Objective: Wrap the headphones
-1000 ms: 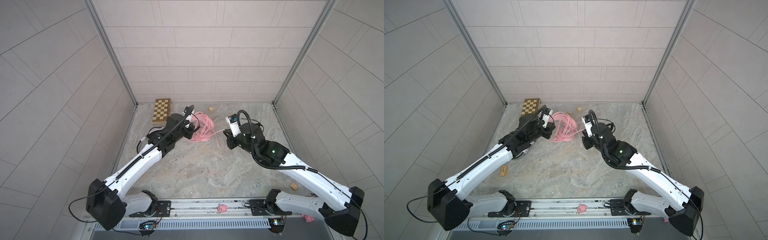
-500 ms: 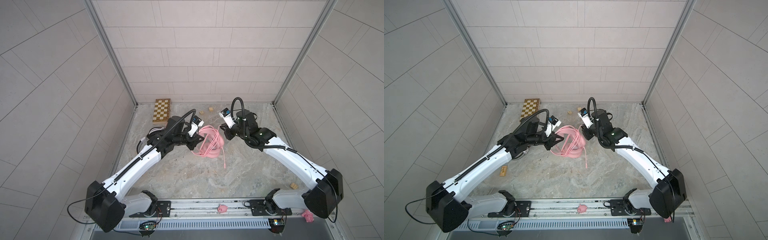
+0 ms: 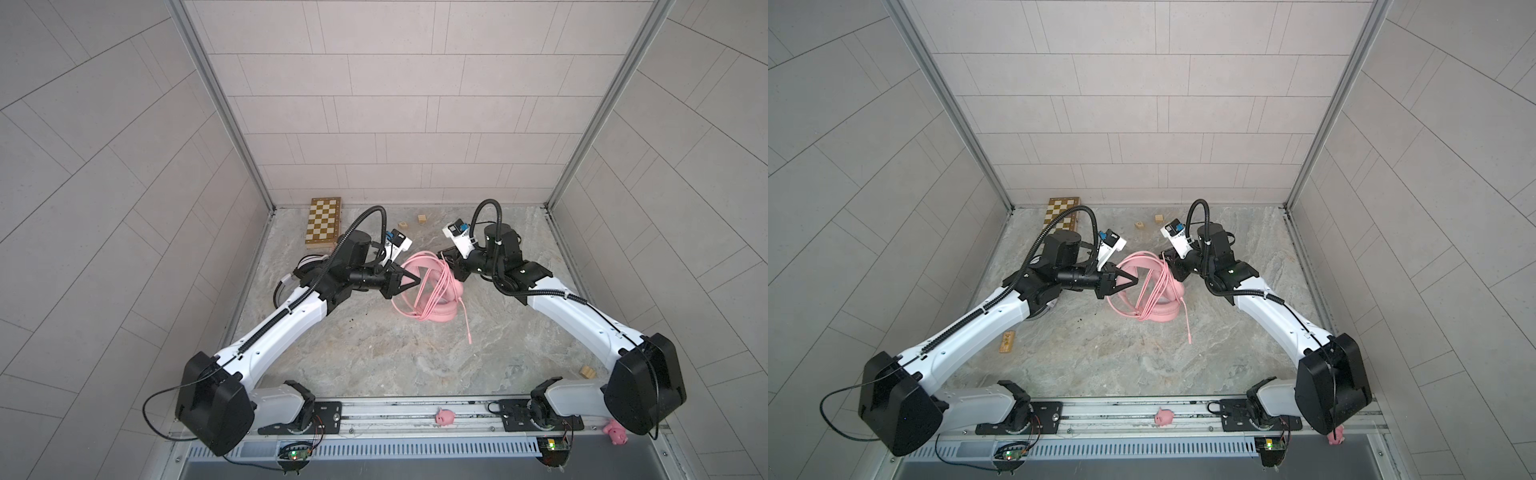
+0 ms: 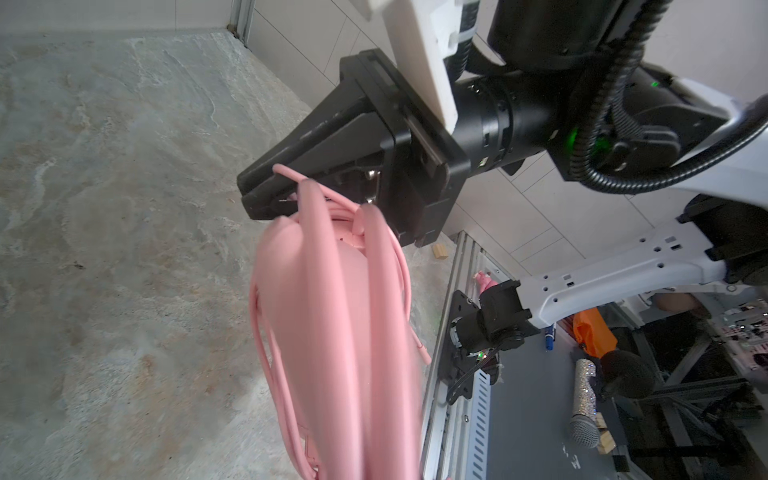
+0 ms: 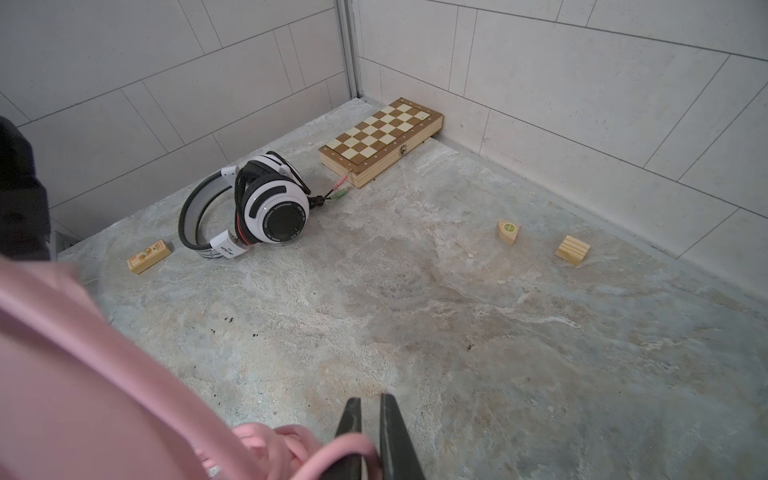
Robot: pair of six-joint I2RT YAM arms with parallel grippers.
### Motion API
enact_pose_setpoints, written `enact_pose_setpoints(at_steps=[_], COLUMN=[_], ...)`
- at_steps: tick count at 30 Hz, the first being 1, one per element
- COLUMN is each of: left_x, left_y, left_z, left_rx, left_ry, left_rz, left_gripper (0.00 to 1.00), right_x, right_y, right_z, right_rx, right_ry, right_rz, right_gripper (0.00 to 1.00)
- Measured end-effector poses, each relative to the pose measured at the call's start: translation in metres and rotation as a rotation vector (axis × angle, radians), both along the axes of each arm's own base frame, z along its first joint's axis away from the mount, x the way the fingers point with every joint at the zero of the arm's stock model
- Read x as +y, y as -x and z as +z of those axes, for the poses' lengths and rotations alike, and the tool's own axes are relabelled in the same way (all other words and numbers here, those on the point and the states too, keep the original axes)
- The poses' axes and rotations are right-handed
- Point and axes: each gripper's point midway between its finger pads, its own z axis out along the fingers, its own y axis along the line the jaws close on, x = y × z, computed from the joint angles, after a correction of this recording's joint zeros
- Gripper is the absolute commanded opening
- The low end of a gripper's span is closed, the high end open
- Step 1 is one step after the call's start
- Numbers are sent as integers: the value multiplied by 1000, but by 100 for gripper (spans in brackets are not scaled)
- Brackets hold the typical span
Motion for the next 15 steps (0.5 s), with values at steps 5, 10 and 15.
enact_pose_setpoints(at_steps=[5, 10, 15], left_x=[-7, -19, -34], left_y=[-8, -27, -46], left_z=[-14, -44, -69], left_rx=[48, 101, 140], left_ry=[23, 34, 51], left_rz=[5, 47, 89], left_gripper=[0, 0, 0], right_x=[-10, -28, -37], right_y=[-1, -6, -29], right_z=[-14, -32, -64], right_rx=[47, 129, 262], right_ry=[-51, -93, -123], right_rz=[-20, -74, -103], right_gripper=[11, 14, 19])
